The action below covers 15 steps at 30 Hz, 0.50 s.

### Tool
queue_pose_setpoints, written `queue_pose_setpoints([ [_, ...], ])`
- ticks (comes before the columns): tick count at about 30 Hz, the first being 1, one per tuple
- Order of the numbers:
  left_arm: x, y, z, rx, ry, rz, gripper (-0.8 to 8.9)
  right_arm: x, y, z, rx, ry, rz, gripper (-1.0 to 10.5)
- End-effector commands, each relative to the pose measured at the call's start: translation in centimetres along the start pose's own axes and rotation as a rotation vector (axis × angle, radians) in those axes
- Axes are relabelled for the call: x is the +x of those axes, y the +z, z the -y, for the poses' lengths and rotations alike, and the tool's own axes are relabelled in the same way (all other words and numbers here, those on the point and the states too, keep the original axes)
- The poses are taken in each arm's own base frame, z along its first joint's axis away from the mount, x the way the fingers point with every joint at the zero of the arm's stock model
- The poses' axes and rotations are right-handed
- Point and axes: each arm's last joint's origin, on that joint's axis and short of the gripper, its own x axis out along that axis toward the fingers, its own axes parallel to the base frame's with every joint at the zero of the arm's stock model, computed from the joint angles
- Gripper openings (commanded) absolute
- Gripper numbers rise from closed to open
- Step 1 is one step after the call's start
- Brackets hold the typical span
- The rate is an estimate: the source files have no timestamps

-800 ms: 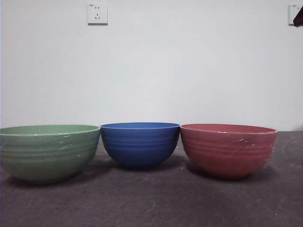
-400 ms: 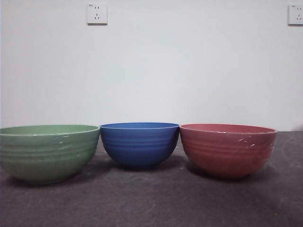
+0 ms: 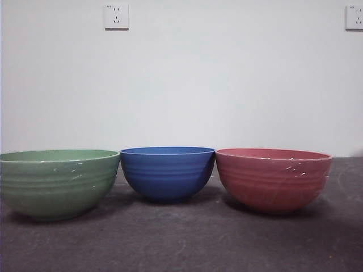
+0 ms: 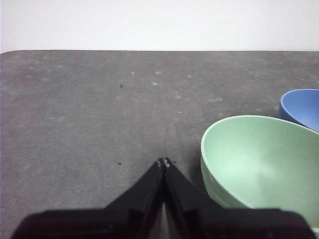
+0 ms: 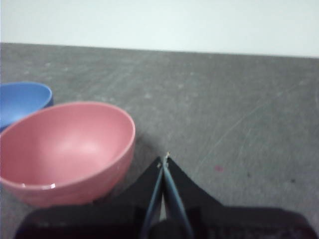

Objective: Pick up the green bowl on the top,put the green bowl on the left,pick up the red bowl in the middle,put the red bowl on the right

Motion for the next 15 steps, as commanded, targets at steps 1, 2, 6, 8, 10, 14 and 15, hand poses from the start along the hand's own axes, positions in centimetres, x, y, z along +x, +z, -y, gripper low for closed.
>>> queue_pose_setpoints([
  [1,0.15,-0.50,-0.07,-0.008,0.005,-0.014,-0.03,0.24,-0.67,0.00,0.029,0.001,-0.008,0.0],
  [2,0.15,-0.50,-0.07,-0.008,0.005,-0.014,-0.03,0.25,-0.69,0.00,0.034,0.000,-0.006,0.0],
  [6,0.15,-0.50,-0.07,-0.008,0.005,-0.014,-0.03,0.27,-0.70,0.01,0.044,-0.003,-0.009,0.0],
  [8,0.15,-0.50,-0.07,-0.008,0.005,-0.014,-0.03,0.29,-0.70,0.01,0.047,-0.004,-0.013,0.0],
  [10,0.15,-0.50,-0.07,-0.008,0.005,-0.013,-0.03,0.31,-0.73,0.02,0.047,-0.006,-0.017,0.0],
  [14,0.15,-0.50,-0.07,-0.008,0.005,-0.014,-0.03,0.32,-0.74,0.02,0.047,-0.006,-0.018,0.0],
  [15,0.15,-0.50,-0.07,-0.008,0.005,-0.014,-0.03,0.32,-0.74,0.02,0.047,-0.006,-0.018,0.0],
])
